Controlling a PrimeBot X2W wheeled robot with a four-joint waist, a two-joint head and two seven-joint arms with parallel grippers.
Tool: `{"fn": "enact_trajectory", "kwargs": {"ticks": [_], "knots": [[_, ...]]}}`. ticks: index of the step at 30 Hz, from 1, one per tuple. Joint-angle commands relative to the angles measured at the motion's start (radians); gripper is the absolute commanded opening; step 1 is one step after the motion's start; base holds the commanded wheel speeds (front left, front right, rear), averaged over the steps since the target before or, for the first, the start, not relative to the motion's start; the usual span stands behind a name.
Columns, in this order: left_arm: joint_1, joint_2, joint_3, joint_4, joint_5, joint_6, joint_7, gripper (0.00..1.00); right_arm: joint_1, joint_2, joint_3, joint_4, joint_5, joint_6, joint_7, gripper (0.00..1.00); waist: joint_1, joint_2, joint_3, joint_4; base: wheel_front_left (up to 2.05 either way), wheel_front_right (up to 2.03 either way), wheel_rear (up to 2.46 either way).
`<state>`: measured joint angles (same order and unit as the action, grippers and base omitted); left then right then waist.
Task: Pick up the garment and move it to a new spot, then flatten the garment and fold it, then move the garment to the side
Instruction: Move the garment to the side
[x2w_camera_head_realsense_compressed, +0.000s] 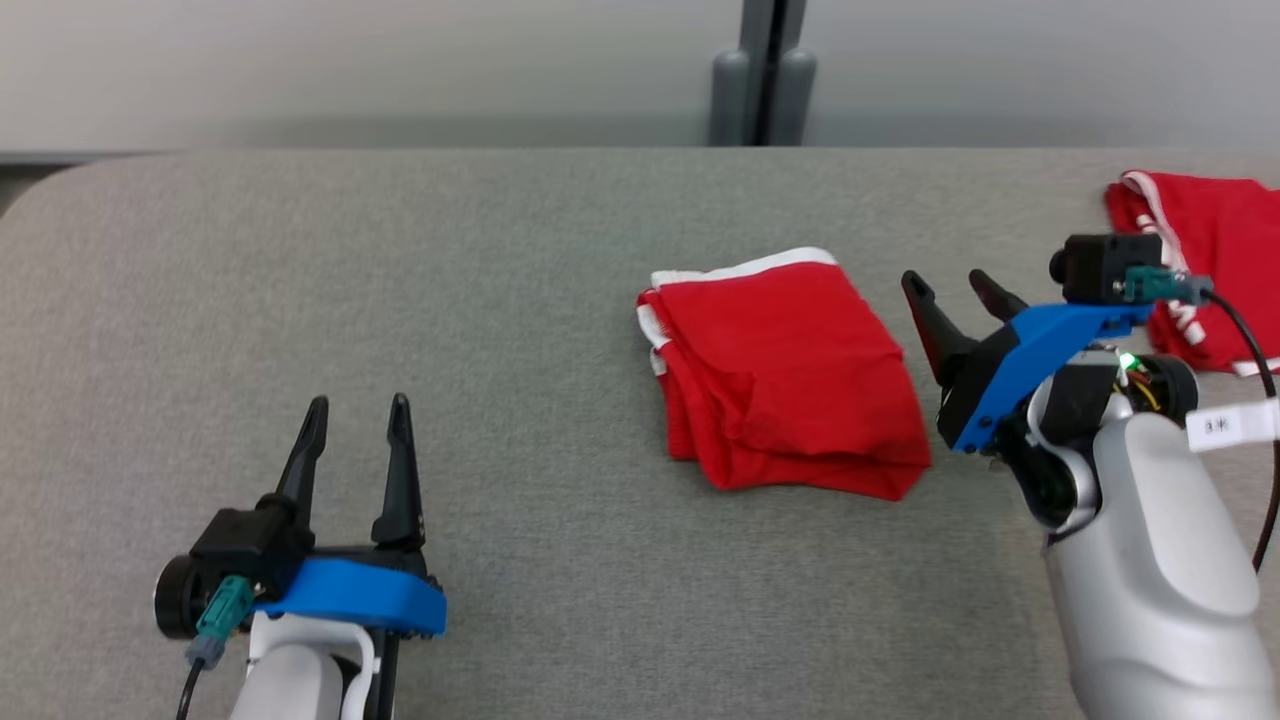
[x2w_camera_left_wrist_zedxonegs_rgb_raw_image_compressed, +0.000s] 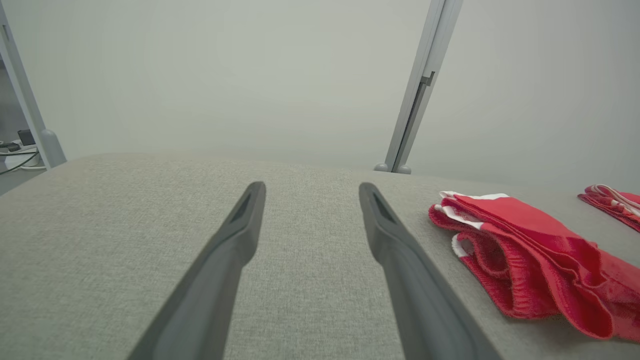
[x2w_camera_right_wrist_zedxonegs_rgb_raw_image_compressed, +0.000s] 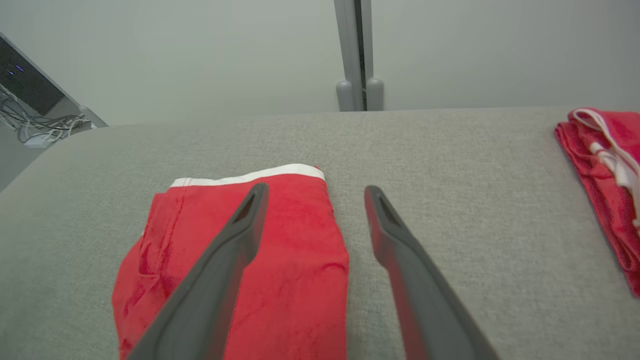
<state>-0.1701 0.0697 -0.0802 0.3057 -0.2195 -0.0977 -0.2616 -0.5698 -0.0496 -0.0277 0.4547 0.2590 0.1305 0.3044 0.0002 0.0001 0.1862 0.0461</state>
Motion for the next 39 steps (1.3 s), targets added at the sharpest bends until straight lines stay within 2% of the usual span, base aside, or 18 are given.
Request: {"fn": "enact_trajectory", "kwargs": {"ticks": [1,8,16,17,18,19,22,27,31,33,39], "knots": [[-0.027,0.000,-0.007,-0.006,0.003,-0.004,-0.004,1.00,-0.038,-0.002,-0.015,0.043,-0.021,0.001,0.012,1.00,-0.0002,-0.0001,0.048,0.045,0.00,0.00,0.00],[-0.078,-0.011,-0.035,-0.011,-0.003,-0.012,-0.004,1.00,-0.143,-0.016,-0.096,0.254,-0.116,0.001,0.009,1.00,-0.0002,-0.0001,0.101,0.110,0.00,0.00,0.00],[-0.084,-0.017,-0.047,-0.007,-0.005,-0.016,-0.004,1.00,-0.148,-0.010,-0.150,0.432,-0.169,0.001,0.022,1.00,-0.0002,-0.0001,0.108,0.138,0.00,0.00,0.00],[-0.082,-0.017,-0.045,-0.006,-0.005,-0.016,-0.004,1.00,-0.144,-0.009,-0.143,0.449,-0.168,0.001,0.031,0.95,-0.0002,-0.0001,0.106,0.138,0.00,0.00,0.00],[-0.079,-0.017,-0.043,-0.005,-0.005,-0.017,-0.004,1.00,-0.145,-0.006,-0.132,0.460,-0.164,0.001,0.033,0.55,-0.0002,-0.0001,0.104,0.137,0.00,0.00,0.00],[-0.075,-0.017,-0.041,-0.005,-0.004,-0.016,-0.004,1.00,-0.149,-0.004,-0.119,0.468,-0.158,0.001,0.037,0.00,-0.0002,-0.0001,0.102,0.134,0.00,0.00,0.00],[-0.065,-0.018,-0.038,-0.005,-0.001,-0.015,-0.004,1.00,-0.165,-0.011,-0.069,0.468,-0.139,0.000,0.044,0.00,-0.0002,-0.0001,0.099,0.122,0.00,0.00,0.00],[-0.064,-0.018,-0.029,-0.020,-0.008,-0.013,-0.004,1.00,-0.235,-0.070,0.042,0.405,-0.113,0.000,0.035,0.00,-0.0002,-0.0001,0.105,0.087,0.00,0.00,0.00],[-0.085,-0.018,-0.007,-0.059,-0.010,-0.011,-0.004,1.00,-0.331,-0.140,0.174,0.325,-0.113,0.000,0.045,0.00,-0.0002,-0.0001,0.139,0.024,0.00,0.00,0.00],[-0.089,-0.018,-0.006,-0.068,-0.014,-0.012,-0.004,1.00,-0.358,-0.156,0.193,0.309,-0.109,0.000,0.047,0.00,-0.0002,-0.0001,0.149,0.007,0.00,0.00,0.00],[-0.151,-0.018,-0.030,-0.101,0.008,-0.018,-0.004,1.00,-0.471,-0.280,0.295,0.251,-0.105,0.000,0.050,0.00,-0.0002,-0.0001,0.218,-0.070,0.00,0.00,0.00]]}}
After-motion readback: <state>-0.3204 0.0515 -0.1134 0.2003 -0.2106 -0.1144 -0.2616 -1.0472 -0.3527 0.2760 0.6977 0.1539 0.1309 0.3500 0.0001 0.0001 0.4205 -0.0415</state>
